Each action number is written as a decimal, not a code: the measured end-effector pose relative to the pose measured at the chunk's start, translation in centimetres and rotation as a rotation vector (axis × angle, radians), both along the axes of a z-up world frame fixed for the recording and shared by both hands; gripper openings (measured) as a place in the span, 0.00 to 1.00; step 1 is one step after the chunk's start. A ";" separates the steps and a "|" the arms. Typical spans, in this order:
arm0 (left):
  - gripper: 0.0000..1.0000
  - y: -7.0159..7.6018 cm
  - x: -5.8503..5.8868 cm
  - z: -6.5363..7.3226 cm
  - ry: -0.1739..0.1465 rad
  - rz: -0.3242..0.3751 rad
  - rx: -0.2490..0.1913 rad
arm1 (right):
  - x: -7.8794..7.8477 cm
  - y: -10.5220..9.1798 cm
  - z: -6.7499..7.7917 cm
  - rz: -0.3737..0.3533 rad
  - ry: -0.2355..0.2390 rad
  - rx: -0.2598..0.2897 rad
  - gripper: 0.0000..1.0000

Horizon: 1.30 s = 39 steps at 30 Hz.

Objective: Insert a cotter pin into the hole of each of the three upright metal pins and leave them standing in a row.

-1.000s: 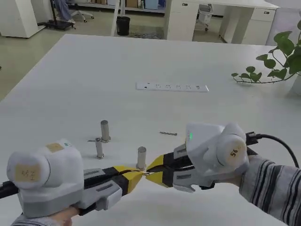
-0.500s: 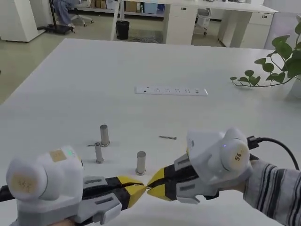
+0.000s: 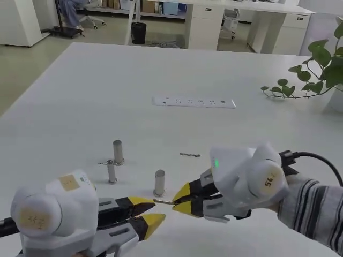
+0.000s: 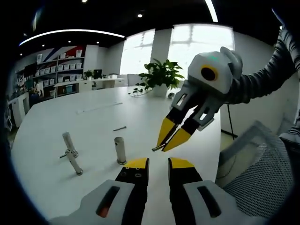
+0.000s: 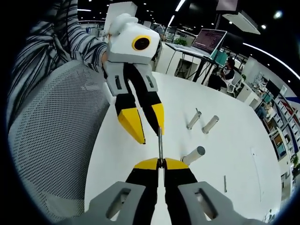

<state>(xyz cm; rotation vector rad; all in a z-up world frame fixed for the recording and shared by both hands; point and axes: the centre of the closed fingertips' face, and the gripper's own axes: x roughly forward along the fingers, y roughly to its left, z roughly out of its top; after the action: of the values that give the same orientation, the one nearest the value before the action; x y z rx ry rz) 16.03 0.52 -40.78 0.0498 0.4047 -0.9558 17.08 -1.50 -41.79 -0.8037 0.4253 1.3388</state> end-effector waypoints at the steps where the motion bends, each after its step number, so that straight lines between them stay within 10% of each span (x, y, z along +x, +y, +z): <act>1: 0.14 0.1 0.1 0.0 -0.002 0.005 0.000 | 0.3 -0.2 -0.1 -0.013 -0.004 -0.007 0.00; 19: 0.26 1.3 3.5 0.3 -0.098 0.208 0.066 | 4.8 -2.8 -1.4 -0.155 -0.056 -0.135 0.00; 39: 0.31 1.4 7.1 -1.6 -0.069 0.348 0.095 | 7.2 -3.1 -3.3 -0.174 -0.070 -0.233 0.00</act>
<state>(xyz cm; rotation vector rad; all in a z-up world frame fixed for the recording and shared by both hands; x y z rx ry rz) 23.11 1.91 -42.42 0.0954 0.3799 -0.5899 24.28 -4.58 -45.14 -0.9802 0.5897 1.1090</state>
